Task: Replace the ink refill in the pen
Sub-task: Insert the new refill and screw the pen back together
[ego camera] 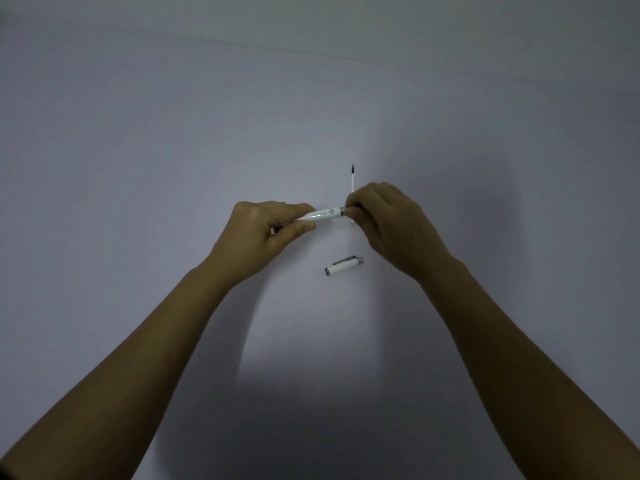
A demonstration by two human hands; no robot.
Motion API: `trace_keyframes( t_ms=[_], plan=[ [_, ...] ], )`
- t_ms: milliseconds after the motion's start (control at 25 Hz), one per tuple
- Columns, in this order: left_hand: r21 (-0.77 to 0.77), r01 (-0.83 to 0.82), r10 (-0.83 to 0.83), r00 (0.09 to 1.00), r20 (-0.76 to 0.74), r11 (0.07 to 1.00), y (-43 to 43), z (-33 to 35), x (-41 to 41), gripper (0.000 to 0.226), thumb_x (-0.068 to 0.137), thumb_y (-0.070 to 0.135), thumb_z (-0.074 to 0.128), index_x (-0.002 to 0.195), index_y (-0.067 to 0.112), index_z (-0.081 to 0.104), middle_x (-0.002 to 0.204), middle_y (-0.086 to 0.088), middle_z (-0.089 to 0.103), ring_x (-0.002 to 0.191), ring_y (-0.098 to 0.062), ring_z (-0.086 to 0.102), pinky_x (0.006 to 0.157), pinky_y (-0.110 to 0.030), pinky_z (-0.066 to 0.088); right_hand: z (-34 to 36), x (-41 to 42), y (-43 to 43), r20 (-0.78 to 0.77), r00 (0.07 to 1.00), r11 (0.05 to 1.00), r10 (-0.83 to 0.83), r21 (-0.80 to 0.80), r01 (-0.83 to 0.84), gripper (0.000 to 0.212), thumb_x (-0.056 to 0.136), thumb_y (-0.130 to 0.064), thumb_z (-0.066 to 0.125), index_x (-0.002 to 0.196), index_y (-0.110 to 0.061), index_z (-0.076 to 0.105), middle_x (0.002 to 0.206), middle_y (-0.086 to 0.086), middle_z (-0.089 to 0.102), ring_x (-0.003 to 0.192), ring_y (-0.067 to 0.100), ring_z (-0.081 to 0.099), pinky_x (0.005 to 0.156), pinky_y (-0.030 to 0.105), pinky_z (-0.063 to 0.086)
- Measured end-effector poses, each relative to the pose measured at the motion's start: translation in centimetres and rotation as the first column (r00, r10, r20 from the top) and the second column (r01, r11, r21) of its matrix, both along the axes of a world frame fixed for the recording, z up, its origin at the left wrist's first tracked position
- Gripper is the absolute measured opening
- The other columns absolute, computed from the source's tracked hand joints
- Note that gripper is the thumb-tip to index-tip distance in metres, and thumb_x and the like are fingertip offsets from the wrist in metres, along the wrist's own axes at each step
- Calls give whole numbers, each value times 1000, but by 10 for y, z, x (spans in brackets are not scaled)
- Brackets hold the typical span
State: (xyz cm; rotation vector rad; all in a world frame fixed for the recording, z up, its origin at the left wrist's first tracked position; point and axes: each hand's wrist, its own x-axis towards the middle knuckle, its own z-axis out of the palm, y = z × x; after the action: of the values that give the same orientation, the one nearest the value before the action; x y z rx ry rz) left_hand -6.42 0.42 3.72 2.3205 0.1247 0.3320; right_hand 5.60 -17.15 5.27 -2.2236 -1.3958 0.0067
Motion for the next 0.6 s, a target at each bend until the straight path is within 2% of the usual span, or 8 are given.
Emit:
trace_keyframes(
  t_ms=[120,200,280,360,400,520,600],
  plan=[
    [58,-28,25,999,45,998,-2,-1,-1,23,85,22,62,105,14,70,59,-9,65,59,-15,50,55,-10,34,1,0,4,29,1000,1000,10,8,-11,26,92,-16,44,81,2,60,71,18,58,63,30,49,61,27,32],
    [63,-36,32,998,57,997,-3,-2,-2,23,85,22,62,105,13,70,57,-8,64,60,-14,48,54,-10,33,0,1,5,-17,1000,1000,7,11,-6,20,94,-13,47,85,0,61,74,16,59,68,30,51,64,24,30],
    [29,-51,49,997,51,998,-3,-5,-5,24,85,22,62,106,12,69,58,-9,65,60,-15,50,54,-11,33,-5,3,0,-177,984,999,-19,36,25,24,95,-22,44,102,-5,59,87,6,58,82,23,54,72,21,35],
    [-7,-93,94,994,49,996,0,-8,-9,24,85,22,62,105,11,70,59,-11,66,60,-17,51,54,-12,34,-13,3,-11,-333,941,997,-65,22,76,41,95,-33,39,128,-10,46,106,-2,54,100,11,51,85,17,37],
    [-16,-112,113,992,47,994,2,-10,-11,24,85,22,62,104,12,70,59,-11,65,59,-18,51,53,-14,34,-20,1,-17,-345,935,996,-84,-13,85,44,94,-32,41,132,-10,42,111,0,54,104,11,50,89,18,37],
    [-17,-124,124,992,37,992,7,-13,-16,23,85,23,62,104,13,70,60,-11,65,59,-18,50,53,-13,34,-50,-10,-33,-228,970,981,-81,-189,37,36,92,-20,54,125,-5,53,112,17,59,103,31,56,85,33,44],
    [-14,-120,121,992,27,993,7,-13,-17,23,85,24,62,104,14,70,60,-10,65,57,-17,51,54,-12,34,-66,-19,-39,-204,976,960,-70,-279,11,35,89,-16,59,121,-3,57,111,21,59,101,35,56,83,38,47]
  ],
)
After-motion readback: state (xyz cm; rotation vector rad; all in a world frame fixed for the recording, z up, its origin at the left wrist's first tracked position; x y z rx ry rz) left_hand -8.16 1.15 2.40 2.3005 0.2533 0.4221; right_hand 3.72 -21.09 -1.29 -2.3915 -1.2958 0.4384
